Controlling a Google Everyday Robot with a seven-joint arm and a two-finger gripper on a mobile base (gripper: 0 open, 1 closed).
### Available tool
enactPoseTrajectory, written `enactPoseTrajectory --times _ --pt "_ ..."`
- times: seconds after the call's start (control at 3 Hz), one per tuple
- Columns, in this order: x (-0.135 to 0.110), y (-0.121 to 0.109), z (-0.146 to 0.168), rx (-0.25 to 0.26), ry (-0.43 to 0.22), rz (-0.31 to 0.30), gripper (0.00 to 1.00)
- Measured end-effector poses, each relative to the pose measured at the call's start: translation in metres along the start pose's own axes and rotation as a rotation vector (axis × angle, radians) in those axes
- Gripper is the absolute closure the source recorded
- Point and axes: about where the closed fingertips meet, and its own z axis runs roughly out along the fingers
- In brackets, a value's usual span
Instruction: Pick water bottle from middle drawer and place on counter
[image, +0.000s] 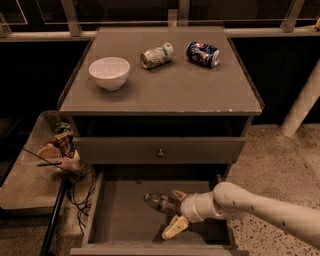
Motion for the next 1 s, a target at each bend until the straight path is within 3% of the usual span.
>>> enactPoseTrajectory --times 0.33,1.0 --pt "0.000 0.000 0.000 0.000 0.000 0.000 0.00" --pt "0.006 -0.038 -0.025 0.061 0.060 -0.010 0.00"
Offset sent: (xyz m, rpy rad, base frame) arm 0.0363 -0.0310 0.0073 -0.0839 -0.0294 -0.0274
